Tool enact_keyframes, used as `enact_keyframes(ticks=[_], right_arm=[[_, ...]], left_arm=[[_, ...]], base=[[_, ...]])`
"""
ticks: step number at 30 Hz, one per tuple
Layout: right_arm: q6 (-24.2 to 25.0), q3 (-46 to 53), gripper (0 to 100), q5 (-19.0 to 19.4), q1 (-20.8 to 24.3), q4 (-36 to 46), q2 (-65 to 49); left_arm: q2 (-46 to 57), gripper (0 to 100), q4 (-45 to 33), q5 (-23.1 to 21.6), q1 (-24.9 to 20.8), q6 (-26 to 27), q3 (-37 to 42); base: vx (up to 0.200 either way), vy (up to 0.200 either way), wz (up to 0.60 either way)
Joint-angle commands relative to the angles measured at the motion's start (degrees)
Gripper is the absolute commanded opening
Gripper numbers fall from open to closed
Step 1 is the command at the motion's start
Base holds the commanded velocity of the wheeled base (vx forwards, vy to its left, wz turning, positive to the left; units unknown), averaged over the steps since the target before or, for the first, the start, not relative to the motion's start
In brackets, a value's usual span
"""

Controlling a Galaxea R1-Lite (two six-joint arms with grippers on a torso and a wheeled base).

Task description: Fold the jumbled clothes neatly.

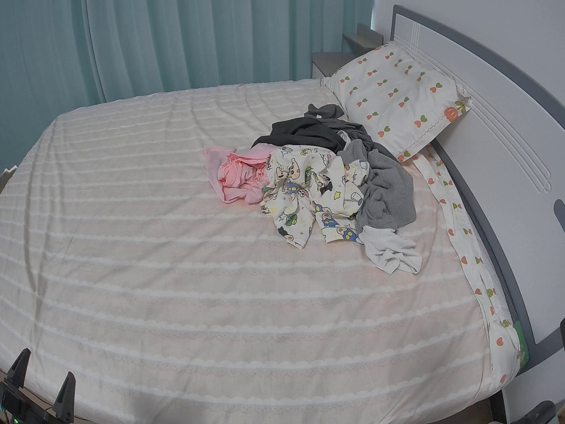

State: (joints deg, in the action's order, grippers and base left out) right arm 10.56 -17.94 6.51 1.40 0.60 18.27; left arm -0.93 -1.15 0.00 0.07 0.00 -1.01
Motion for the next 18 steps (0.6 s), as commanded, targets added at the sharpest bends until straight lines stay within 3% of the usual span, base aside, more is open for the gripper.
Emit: enact_keyframes(ticks=[1, 8, 12, 18], right_arm=[[24.5, -15.0, 100, 8.4, 15.0, -19.0, 57.4], [29.8, -21.9, 100, 6.8, 16.7, -24.2, 69.5], [37.5, -30.7, 100, 2.7, 19.8, -25.4, 81.0], [39.5, -41.9, 100, -0.4, 22.5, -25.4, 94.1]], left_arm=[[0.7, 100, 0.0, 0.0, 0.0, 0.0, 0.7], [0.7, 100, 0.0, 0.0, 0.0, 0.0, 0.7], [0.7, 100, 0.0, 0.0, 0.0, 0.0, 0.7], [0.7, 100, 0.0, 0.0, 0.0, 0.0, 0.7]], base=[[0.0, 0.0, 0.0], [0.0, 0.0, 0.0], [0.0, 0.0, 0.0], [0.0, 0.0, 0.0]])
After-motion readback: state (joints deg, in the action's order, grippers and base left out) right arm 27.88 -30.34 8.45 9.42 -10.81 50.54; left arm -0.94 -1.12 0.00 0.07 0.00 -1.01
